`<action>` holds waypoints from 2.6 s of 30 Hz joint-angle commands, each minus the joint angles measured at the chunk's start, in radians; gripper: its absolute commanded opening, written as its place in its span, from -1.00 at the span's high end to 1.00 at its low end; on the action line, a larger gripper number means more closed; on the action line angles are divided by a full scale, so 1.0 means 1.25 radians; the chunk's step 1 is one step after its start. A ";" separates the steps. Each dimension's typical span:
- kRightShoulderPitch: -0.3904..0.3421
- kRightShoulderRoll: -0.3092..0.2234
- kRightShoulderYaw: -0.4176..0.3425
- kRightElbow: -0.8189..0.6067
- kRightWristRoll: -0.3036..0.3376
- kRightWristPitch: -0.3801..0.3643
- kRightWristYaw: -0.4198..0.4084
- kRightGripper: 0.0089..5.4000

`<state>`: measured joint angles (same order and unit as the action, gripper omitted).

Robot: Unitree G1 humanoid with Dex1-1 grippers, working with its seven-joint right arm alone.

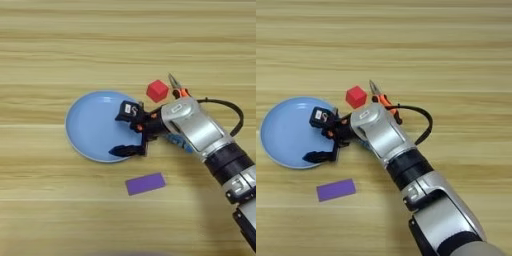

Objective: Move the objects on the table

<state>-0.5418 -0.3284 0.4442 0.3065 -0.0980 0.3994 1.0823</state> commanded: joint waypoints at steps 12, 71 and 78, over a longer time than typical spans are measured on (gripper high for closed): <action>-0.048 -0.002 -0.120 -0.149 0.085 0.031 -0.040 -0.99; 0.210 -0.249 -0.448 0.030 0.328 -0.241 0.179 -0.99; 0.233 -0.245 -0.440 0.013 0.325 -0.246 0.199 -0.99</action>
<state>-0.2147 -0.5990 -0.0891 0.3685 0.3019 0.1203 1.3604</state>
